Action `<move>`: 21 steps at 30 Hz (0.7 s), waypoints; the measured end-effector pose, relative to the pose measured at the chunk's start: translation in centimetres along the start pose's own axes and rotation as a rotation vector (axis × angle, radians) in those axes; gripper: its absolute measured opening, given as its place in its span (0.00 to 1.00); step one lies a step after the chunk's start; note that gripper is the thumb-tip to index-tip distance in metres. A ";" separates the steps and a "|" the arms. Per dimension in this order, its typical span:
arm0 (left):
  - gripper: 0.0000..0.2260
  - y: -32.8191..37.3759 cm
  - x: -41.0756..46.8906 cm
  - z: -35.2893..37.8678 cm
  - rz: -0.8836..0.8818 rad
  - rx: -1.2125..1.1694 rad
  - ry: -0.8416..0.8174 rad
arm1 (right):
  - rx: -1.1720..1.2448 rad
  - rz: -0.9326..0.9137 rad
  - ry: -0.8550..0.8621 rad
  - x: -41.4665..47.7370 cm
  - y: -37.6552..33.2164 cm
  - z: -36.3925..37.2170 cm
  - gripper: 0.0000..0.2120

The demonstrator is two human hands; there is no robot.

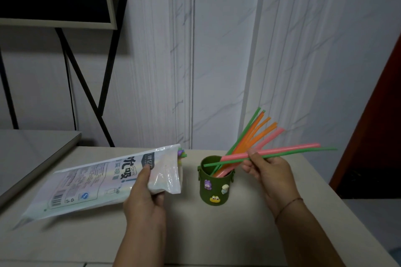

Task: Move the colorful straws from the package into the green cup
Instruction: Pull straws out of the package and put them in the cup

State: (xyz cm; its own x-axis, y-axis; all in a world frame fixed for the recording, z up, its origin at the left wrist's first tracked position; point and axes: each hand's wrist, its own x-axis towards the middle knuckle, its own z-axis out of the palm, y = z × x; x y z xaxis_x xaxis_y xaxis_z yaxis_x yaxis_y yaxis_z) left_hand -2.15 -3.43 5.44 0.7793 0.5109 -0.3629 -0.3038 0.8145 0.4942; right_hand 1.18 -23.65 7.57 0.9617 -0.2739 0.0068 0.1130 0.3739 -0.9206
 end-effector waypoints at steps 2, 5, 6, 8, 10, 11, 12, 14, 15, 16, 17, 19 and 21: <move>0.20 -0.2 -0.1 0.0 -0.003 0.007 0.000 | -0.055 -0.057 0.036 0.4 -0.3 -0.6 0.07; 0.19 -0.6 -0.4 0.1 -0.012 0.015 0.000 | -0.124 -0.113 0.061 0.7 -0.6 -1.0 0.06; 0.18 -0.7 -0.4 0.1 -0.015 0.023 0.000 | -0.156 -0.123 0.063 0.8 -0.6 -1.1 0.06; 0.17 -0.8 -0.5 0.1 -0.024 0.043 -0.001 | -0.247 -0.125 0.042 0.9 -0.4 -0.9 0.05; 0.17 -1.0 -0.5 0.2 -0.033 0.050 -0.008 | -0.357 -0.107 -0.015 0.8 0.0 -0.4 0.04; 0.17 -1.1 -0.5 0.2 -0.036 0.052 -0.011 | -0.402 -0.092 -0.048 0.7 0.3 -0.1 0.04; 0.18 -1.1 -0.6 0.2 -0.038 0.056 -0.013 | -0.432 -0.073 -0.078 0.7 0.7 0.2 0.04; 0.17 -1.3 -0.7 0.2 -0.041 0.074 -0.019 | -0.458 -0.042 -0.108 0.6 1.1 0.6 0.04; 0.16 -1.4 -0.8 0.2 -0.043 0.086 -0.026 | -0.455 -0.036 -0.109 0.6 1.2 0.6 0.04; 0.14 -1.5 -0.8 0.2 -0.041 0.098 -0.032 | -0.442 -0.039 -0.101 0.6 1.1 0.5 0.04; 0.13 -1.5 -0.8 0.2 -0.038 0.111 -0.038 | -0.429 -0.053 -0.088 0.6 1.0 0.4 0.03; 0.14 -1.5 -0.9 0.2 -0.029 0.127 -0.047 | -0.403 -0.096 -0.045 0.6 0.8 0.1 0.02; 0.17 -1.5 -0.8 0.2 -0.018 0.133 -0.055 | -0.381 -0.129 -0.004 0.7 0.8 -0.1 0.03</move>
State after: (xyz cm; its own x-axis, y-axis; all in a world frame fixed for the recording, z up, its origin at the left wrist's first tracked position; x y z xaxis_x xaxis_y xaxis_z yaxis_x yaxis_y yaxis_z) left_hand -2.20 -5.15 5.16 0.8141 0.4776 -0.3304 -0.2173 0.7781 0.5894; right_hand 1.90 -23.59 6.80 0.9467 -0.2937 0.1326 0.1329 -0.0188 -0.9909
